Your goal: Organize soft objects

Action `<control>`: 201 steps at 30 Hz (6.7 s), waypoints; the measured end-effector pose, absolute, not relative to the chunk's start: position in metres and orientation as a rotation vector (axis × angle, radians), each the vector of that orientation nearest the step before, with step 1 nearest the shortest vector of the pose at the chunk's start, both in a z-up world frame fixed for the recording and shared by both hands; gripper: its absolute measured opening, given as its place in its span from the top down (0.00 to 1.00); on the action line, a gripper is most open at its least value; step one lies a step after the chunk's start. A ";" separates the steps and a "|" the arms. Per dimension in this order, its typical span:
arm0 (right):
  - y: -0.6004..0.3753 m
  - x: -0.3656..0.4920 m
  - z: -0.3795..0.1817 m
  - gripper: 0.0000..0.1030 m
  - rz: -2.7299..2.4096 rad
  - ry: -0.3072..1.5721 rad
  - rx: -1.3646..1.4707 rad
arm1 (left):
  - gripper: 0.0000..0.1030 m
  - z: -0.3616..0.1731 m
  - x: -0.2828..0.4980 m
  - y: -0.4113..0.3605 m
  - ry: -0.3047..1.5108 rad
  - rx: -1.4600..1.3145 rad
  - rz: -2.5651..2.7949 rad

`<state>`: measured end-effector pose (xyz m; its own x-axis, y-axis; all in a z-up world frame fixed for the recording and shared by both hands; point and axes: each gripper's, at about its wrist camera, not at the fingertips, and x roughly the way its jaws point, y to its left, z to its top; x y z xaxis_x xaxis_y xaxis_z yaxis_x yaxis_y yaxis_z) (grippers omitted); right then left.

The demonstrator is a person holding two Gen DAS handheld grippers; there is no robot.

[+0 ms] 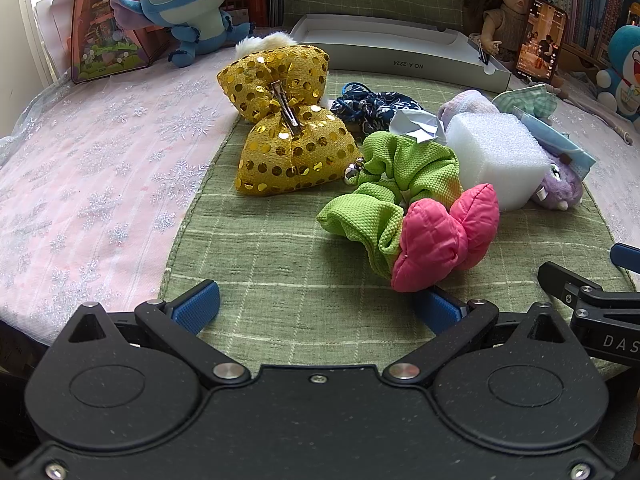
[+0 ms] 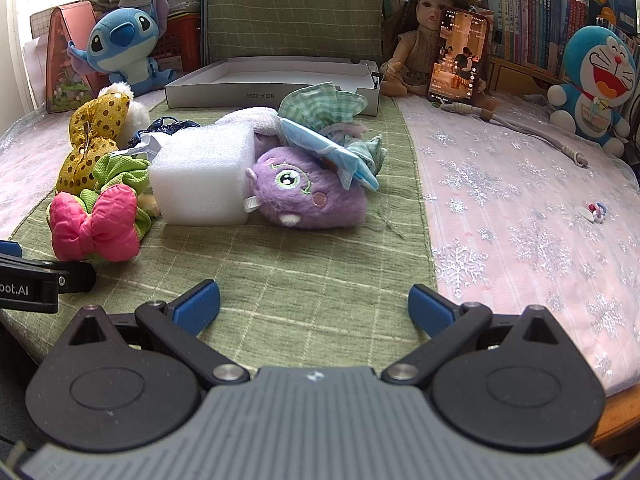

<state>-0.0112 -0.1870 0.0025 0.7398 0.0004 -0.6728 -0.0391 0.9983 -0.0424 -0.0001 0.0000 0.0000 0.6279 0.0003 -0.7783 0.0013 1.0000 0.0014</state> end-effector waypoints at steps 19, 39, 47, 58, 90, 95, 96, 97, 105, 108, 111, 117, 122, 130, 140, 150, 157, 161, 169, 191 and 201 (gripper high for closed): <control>-0.187 -0.012 0.002 0.00 0.021 0.737 -0.056 | 0.00 0.000 0.000 0.000 0.892 0.002 -0.001; -0.187 -0.012 0.002 0.00 0.021 0.736 -0.056 | 0.00 0.000 0.000 0.000 0.892 0.002 -0.001; -0.187 -0.013 0.002 0.00 0.022 0.734 -0.058 | 0.00 0.000 0.000 0.000 0.892 0.002 -0.001; -0.188 -0.015 -0.001 0.00 0.038 0.708 -0.067 | 0.00 0.000 -0.003 0.002 0.870 0.020 -0.030; -0.199 -0.013 0.018 0.26 0.069 0.542 -0.078 | 0.21 0.040 -0.032 -0.011 0.702 0.012 -0.161; -0.197 -0.006 0.020 0.29 0.080 0.540 -0.100 | 0.25 0.034 -0.026 -0.017 0.711 0.017 -0.148; -0.197 -0.004 0.021 0.29 0.083 0.539 -0.100 | 0.25 0.033 -0.025 -0.018 0.713 0.017 -0.146; -0.197 -0.003 0.021 0.29 0.083 0.540 -0.097 | 0.25 0.031 -0.024 -0.019 0.712 0.017 -0.144; -0.199 0.009 0.022 0.36 0.083 0.550 -0.067 | 0.27 0.028 -0.017 -0.024 0.697 0.008 -0.147; -0.197 0.013 0.022 0.36 0.091 0.554 -0.070 | 0.26 0.026 -0.015 -0.027 0.695 0.012 -0.151; -0.198 0.017 0.022 0.33 0.094 0.560 -0.063 | 0.24 0.025 -0.015 -0.030 0.682 0.028 -0.140; -0.195 0.024 0.022 0.30 0.103 0.567 -0.068 | 0.24 0.025 -0.016 -0.033 0.671 0.041 -0.138; -0.192 0.029 0.020 0.26 0.108 0.573 -0.080 | 0.21 0.021 -0.014 -0.033 0.683 0.039 -0.140; -0.197 0.030 0.018 0.19 0.101 0.590 -0.059 | 0.21 0.016 -0.013 -0.033 0.697 0.043 -0.142; -0.198 0.020 0.016 0.19 0.111 0.614 -0.066 | 0.25 0.018 -0.014 -0.030 0.685 0.051 -0.155; -0.196 0.039 0.008 0.17 0.154 0.607 -0.030 | 0.27 0.012 -0.005 -0.035 0.679 0.056 -0.166; -0.192 0.040 0.006 0.25 0.165 0.607 -0.009 | 0.45 0.016 -0.007 -0.034 0.668 0.045 -0.176; -0.194 0.034 0.010 0.30 0.170 0.604 0.004 | 0.50 0.019 -0.010 -0.032 0.666 0.036 -0.179; -0.198 0.015 0.025 0.31 0.188 0.583 0.010 | 0.56 0.031 -0.018 -0.028 0.647 0.023 -0.182; -0.200 -0.010 0.025 0.31 0.178 0.596 0.006 | 0.43 0.024 -0.029 -0.031 0.654 0.074 -0.159; -0.200 -0.007 0.022 0.30 0.174 0.605 0.008 | 0.28 0.029 -0.040 -0.023 0.616 0.071 -0.147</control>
